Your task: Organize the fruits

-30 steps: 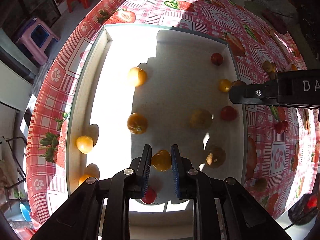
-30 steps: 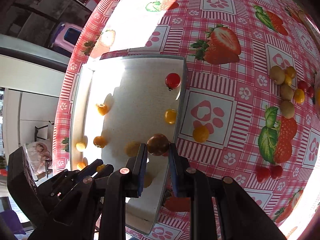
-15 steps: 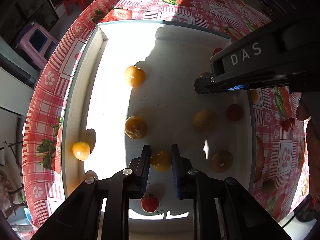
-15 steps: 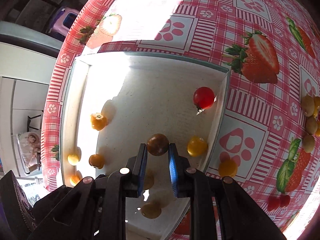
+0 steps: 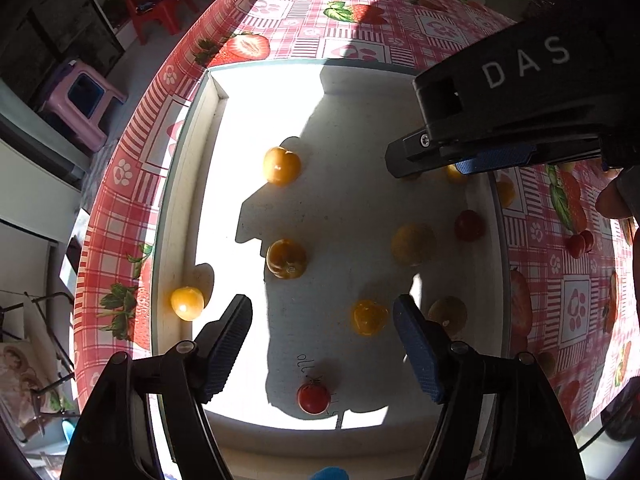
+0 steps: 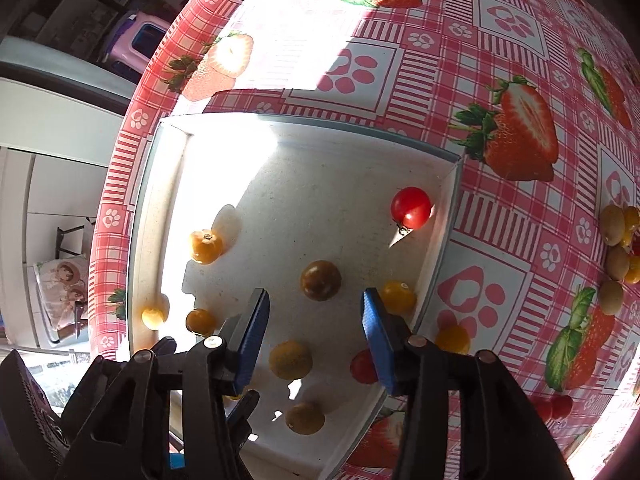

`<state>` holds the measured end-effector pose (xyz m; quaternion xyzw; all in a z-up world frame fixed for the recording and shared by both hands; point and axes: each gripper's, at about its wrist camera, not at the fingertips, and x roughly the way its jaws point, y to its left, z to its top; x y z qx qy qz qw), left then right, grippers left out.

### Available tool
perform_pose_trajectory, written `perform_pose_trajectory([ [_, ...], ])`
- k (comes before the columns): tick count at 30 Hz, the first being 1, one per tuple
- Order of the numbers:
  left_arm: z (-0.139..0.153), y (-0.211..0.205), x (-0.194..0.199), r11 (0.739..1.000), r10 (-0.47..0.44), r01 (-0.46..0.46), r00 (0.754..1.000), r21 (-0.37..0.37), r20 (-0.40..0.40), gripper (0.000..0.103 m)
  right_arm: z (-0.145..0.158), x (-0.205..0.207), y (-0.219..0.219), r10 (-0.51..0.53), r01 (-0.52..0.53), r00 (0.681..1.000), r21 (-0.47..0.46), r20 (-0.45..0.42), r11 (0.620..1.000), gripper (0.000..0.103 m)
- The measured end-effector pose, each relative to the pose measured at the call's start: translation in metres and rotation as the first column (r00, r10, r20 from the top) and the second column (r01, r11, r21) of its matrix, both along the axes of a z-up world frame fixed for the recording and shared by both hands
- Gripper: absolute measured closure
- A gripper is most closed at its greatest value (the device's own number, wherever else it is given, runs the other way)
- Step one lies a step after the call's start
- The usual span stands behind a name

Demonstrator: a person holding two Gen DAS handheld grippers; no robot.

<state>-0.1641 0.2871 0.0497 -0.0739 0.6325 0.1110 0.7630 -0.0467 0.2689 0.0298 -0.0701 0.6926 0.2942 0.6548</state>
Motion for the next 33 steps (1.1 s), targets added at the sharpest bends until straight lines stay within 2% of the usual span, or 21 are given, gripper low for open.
perform_pose_trajectory([
  [4, 0.013, -0.002, -0.005, 1.000, 0.012, -0.012, 1.000, -0.008, 0.006, 0.029, 0.020, -0.005, -0.013, -0.024, 0.024, 1.000, 0.021, 0.013, 0.999, 0.032],
  [6, 0.021, -0.002, -0.008, 1.000, 0.022, -0.022, 1.000, -0.020, 0.015, 0.028, 0.029, -0.010, -0.019, -0.033, 0.032, 0.999, 0.020, 0.030, 0.999, 0.022],
  [7, 0.025, -0.002, -0.010, 0.999, 0.028, -0.027, 0.999, -0.024, 0.016, 0.024, 0.034, -0.013, -0.024, -0.036, 0.035, 0.999, 0.014, 0.040, 0.999, 0.021],
  [8, 0.029, -0.002, -0.012, 0.999, 0.033, -0.032, 0.999, -0.021, 0.019, 0.006, 0.038, -0.017, -0.029, -0.038, 0.038, 0.998, 0.008, 0.049, 0.999, 0.021],
  [9, 0.035, -0.002, -0.014, 0.999, 0.038, -0.037, 0.999, -0.008, 0.030, 0.000, 0.042, -0.020, -0.033, -0.041, 0.041, 0.998, 0.003, 0.056, 0.999, 0.020],
  [13, 0.051, -0.002, -0.021, 0.999, 0.035, -0.036, 0.998, 0.023, 0.043, 0.000, 0.057, -0.030, -0.055, -0.057, 0.059, 0.993, -0.017, 0.099, 0.998, 0.013],
  [15, 0.058, 0.007, -0.027, 0.998, 0.031, -0.034, 0.997, 0.049, 0.070, 0.000, 0.066, -0.035, -0.064, -0.063, 0.067, 0.990, -0.031, 0.128, 0.997, 0.000],
  [17, 0.069, 0.010, -0.027, 0.996, 0.033, -0.041, 0.995, 0.080, 0.090, 0.000, 0.072, -0.038, -0.069, -0.067, 0.074, 0.986, -0.043, 0.149, 0.996, 0.000],
  [20, 0.078, 0.014, -0.026, 0.991, 0.043, -0.052, 0.996, 0.127, 0.073, 0.000, 0.082, -0.047, -0.084, -0.069, 0.079, 0.987, -0.066, 0.144, 0.995, 0.000],
  [28, 0.088, 0.014, -0.035, 0.999, 0.026, -0.027, 0.999, 0.037, 0.026, 0.000, 0.090, -0.073, -0.094, -0.062, 0.074, 0.993, -0.125, 0.099, 0.989, 0.000],
  [31, 0.085, 0.009, -0.038, 0.998, -0.021, 0.022, 0.999, 0.055, -0.028, 0.000, 0.096, -0.079, -0.096, -0.053, 0.067, 0.993, -0.136, 0.105, 0.988, 0.000],
  [33, 0.086, 0.007, -0.043, 0.996, -0.041, 0.044, 0.999, 0.082, -0.035, 0.000, 0.101, -0.081, -0.096, -0.043, 0.059, 0.992, -0.142, 0.118, 0.988, 0.000],
])
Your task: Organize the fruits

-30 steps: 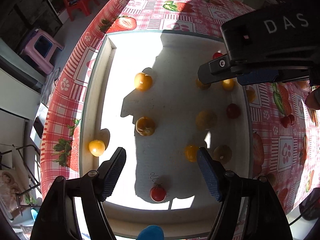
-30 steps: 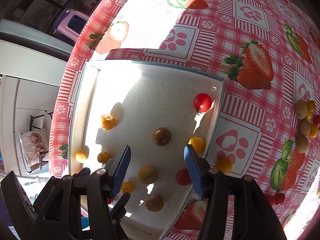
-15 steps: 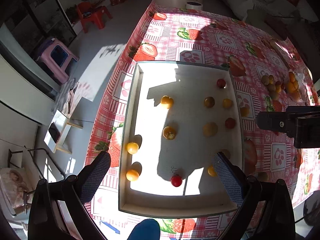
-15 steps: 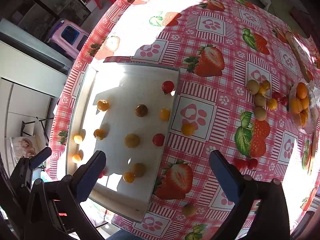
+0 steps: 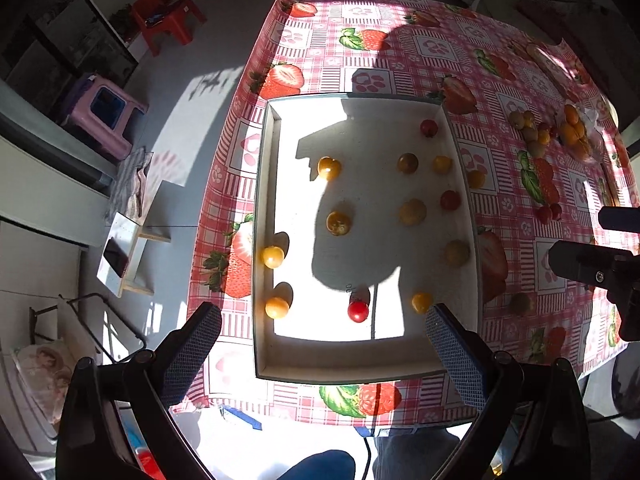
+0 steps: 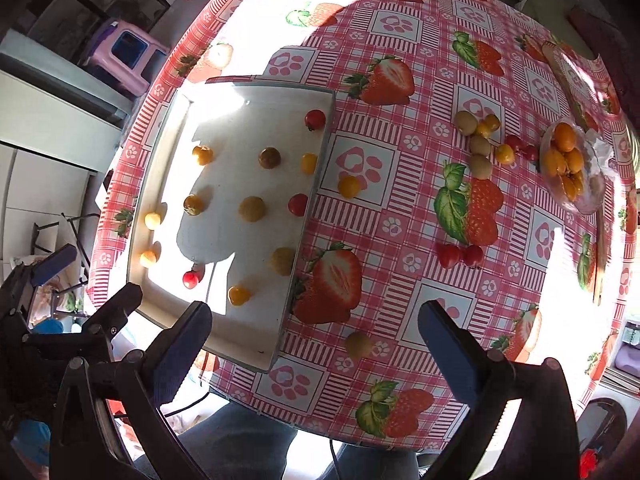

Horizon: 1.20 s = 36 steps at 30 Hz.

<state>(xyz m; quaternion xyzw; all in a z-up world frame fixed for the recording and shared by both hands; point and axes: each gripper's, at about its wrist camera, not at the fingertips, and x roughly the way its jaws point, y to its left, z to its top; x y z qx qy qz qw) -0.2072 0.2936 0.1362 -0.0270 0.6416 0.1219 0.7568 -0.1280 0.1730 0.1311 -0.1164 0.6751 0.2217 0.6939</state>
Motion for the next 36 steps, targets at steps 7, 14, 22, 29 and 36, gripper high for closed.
perform_pose_trajectory([
  [7, 0.006, 0.002, -0.012, 1.000, -0.001, 0.001, 1.000, -0.020, -0.031, 0.000, 0.019, -0.005, 0.010, 0.060, -0.059, 0.996, -0.018, 0.066, 0.998, 0.000],
  [14, 0.012, -0.003, -0.007, 0.999, -0.028, 0.029, 0.999, 0.020, -0.021, 0.000, 0.031, -0.008, 0.024, 0.125, -0.123, 0.984, -0.026, 0.124, 0.992, 0.000],
  [22, 0.013, -0.005, -0.002, 0.998, -0.050, 0.051, 0.999, 0.033, -0.018, 0.000, 0.033, -0.008, 0.027, 0.142, -0.138, 0.980, -0.033, 0.137, 0.990, 0.000],
  [29, 0.012, -0.004, -0.001, 0.999, -0.046, 0.046, 0.999, 0.027, -0.022, 0.000, 0.032, -0.007, 0.027, 0.139, -0.136, 0.981, -0.031, 0.135, 0.990, 0.000],
  [36, 0.011, -0.006, 0.001, 0.998, -0.053, 0.054, 0.998, 0.031, -0.024, 0.000, 0.031, -0.007, 0.027, 0.136, -0.132, 0.982, -0.032, 0.133, 0.991, 0.000],
])
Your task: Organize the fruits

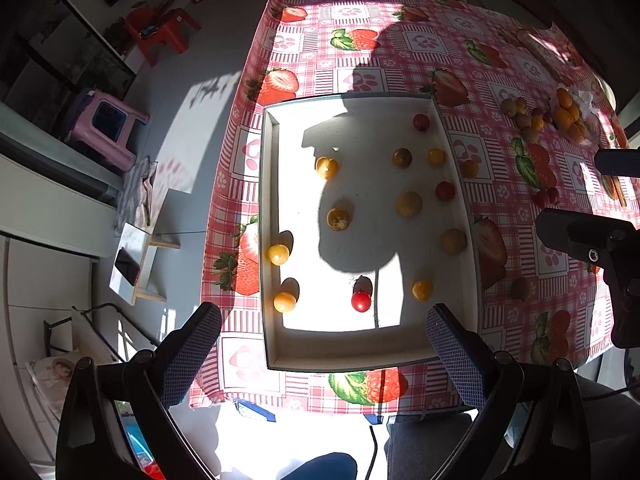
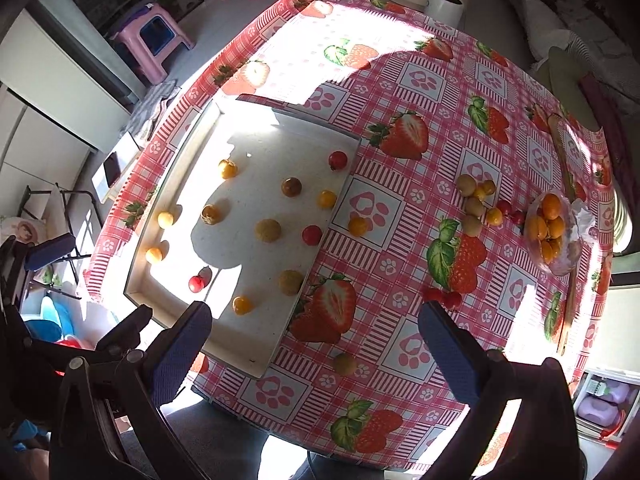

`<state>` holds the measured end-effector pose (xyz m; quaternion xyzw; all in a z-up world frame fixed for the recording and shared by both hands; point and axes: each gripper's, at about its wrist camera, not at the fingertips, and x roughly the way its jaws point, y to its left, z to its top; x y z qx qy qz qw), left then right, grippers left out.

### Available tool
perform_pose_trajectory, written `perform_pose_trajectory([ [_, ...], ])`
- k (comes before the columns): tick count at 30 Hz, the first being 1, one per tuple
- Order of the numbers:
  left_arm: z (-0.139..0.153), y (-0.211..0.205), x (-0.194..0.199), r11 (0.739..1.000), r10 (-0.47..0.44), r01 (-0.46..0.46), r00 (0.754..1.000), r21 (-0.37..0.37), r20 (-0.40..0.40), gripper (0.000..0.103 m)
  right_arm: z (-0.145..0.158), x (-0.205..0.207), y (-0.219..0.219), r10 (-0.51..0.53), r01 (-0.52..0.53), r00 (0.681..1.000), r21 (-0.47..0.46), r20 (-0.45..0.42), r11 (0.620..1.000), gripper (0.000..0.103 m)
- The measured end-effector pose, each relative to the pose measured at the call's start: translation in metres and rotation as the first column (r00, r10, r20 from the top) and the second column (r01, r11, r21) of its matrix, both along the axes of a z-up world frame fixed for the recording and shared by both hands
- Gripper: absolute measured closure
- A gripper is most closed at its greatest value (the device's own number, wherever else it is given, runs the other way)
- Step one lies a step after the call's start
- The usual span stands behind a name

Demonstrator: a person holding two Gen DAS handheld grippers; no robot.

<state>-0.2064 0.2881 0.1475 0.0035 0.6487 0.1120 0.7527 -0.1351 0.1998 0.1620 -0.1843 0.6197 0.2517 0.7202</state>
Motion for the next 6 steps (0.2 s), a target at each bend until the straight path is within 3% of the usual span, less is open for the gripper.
perform_pose_trajectory([
  [6, -0.0001, -0.0016, 0.0005, 1.000, -0.001, 0.001, 1.000, 0.003, -0.001, 0.000, -0.0003, 0.0001, 0.0004, -0.005, 0.005, 1.000, 0.000, -0.002, 1.000, 0.000],
])
